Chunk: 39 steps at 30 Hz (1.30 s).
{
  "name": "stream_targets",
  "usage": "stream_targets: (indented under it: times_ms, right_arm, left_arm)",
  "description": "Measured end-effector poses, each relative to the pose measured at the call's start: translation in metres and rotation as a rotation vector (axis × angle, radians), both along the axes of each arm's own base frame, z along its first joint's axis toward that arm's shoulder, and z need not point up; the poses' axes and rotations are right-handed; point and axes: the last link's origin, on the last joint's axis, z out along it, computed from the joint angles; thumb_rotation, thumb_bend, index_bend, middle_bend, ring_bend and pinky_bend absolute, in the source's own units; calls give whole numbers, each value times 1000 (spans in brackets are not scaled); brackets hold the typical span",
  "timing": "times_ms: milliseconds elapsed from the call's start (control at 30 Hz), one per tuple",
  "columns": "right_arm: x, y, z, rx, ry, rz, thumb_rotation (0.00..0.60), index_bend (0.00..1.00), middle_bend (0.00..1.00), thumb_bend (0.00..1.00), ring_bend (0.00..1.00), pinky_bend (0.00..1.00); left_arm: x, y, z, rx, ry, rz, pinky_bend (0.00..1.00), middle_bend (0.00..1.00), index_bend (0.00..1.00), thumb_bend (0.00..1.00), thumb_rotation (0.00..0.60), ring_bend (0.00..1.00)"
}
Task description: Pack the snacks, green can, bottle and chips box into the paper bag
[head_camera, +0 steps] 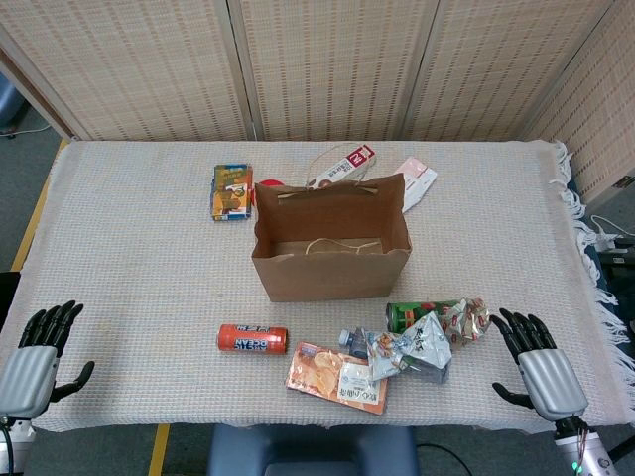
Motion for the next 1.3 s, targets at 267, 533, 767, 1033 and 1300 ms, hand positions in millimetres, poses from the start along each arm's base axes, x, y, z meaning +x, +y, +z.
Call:
stream_targets:
  times_ms: [267,533,767,1033,1300]
  right_arm:
    - [-1,2,2,4,-9,-1,600,0,0,69,0,0]
    - [5,-5,0,51,-6,44,600,0,0,67,0,0]
    - [30,-27,-8,146,68,156,600,0,0,67,0,0]
    - [62,-51,-36,277,146,194,600,0,0,67,0,0]
    - [92,-65,-81,322,166,227,600,158,127,166,90,109]
  left_arm:
    - [2,-1,-1,-3,3,-8,8,0,0,329,600,0]
    - [1,1,-1,-4,-2,-5,8,0,0,329,600,0]
    - [1,1,-1,-1,-2,-6,8,0,0,329,600,0]
    - [1,0,0,1,-1,-6,8,0,0,328,600,0]
    - [1,0,1,-3,-6,-8,8,0,0,328,600,0]
